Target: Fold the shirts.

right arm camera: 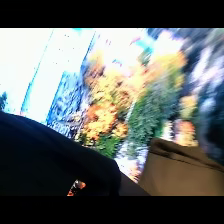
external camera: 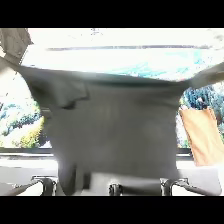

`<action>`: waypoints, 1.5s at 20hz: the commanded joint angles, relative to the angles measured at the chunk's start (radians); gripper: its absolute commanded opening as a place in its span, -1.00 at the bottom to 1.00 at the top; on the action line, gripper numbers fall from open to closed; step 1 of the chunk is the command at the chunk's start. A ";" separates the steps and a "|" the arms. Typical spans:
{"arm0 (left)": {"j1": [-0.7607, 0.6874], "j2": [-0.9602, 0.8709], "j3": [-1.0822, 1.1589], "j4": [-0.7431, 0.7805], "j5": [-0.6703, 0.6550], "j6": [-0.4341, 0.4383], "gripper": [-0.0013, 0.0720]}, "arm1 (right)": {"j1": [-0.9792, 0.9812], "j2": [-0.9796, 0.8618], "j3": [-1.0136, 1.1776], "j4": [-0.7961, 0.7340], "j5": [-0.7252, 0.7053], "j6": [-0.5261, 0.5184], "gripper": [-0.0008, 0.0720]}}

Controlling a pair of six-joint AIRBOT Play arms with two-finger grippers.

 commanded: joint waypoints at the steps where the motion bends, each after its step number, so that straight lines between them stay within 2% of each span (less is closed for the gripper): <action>1: -0.057 -0.259 -0.171 -0.004 0.098 0.055 -0.88 | 0.056 -0.334 -0.006 0.029 -0.079 -0.008 -0.89; 4: -0.099 -0.438 -0.151 -0.008 0.274 0.094 -0.88 | 0.080 -0.441 -0.005 0.033 -0.303 -0.007 -0.88; 7: -0.123 -0.509 -0.133 -0.009 0.463 0.099 -0.88 | 0.080 -0.439 -0.005 0.032 -0.544 0.031 -0.88; 8: -0.129 -0.513 -0.131 -0.008 0.515 0.099 -0.88 | 0.080 -0.436 -0.005 0.032 -0.590 0.058 -0.88; 10: -0.131 -0.510 -0.123 -0.008 0.555 0.100 -0.88 | 0.080 -0.436 -0.003 0.033 -0.591 0.079 -0.88; 13: -0.119 -0.504 -0.094 -0.007 0.424 0.100 -0.88 | 0.080 -0.421 -0.003 0.023 -0.440 0.046 -0.89; 16: -0.105 -0.508 -0.092 0.047 0.136 0.100 -0.88 | 0.080 -0.414 -0.013 -0.021 -0.169 -0.004 -0.88; 18: -0.104 -0.535 -0.112 0.115 -0.029 0.057 -0.88 | 0.080 -0.420 -0.075 0.001 -0.111 0.018 -0.88; 21: -0.108 -0.565 -0.141 0.116 -0.063 0.054 -0.88 | 0.080 -0.448 -0.124 0.050 -0.038 0.018 -0.89; 23: -0.111 -0.576 -0.141 0.116 -0.058 0.053 -0.88 | 0.080 -0.450 -0.135 0.077 -0.039 0.048 -0.88; 24: -0.111 -0.576 -0.140 0.116 -0.059 0.044 -0.87 | 0.080 -0.449 -0.135 0.089 -0.043 0.053 -0.83; 25: -0.109 -0.575 -0.130 0.114 -0.066 0.025 -0.59 | 0.079 -0.444 -0.132 0.089 -0.049 0.053 -0.46; 26: -0.103 -0.574 -0.106 0.114 -0.086 -0.001 0.02 | 0.075 -0.435 -0.122 0.088 -0.033 0.051 -0.09; 27: -0.090 -0.574 -0.078 0.117 -0.122 -0.013 0.17 | 0.063 -0.418 -0.111 0.081 -0.012 0.051 0.04; 28: -0.072 -0.570 -0.047 0.118 -0.170 -0.014 0.17 | 0.041 -0.385 -0.108 0.077 0.002 0.046 0.05; 30: -0.028 -0.538 -0.032 0.118 -0.229 -0.017 0.17 | -0.027 -0.311 -0.108 0.078 0.059 0.040 0.36</action>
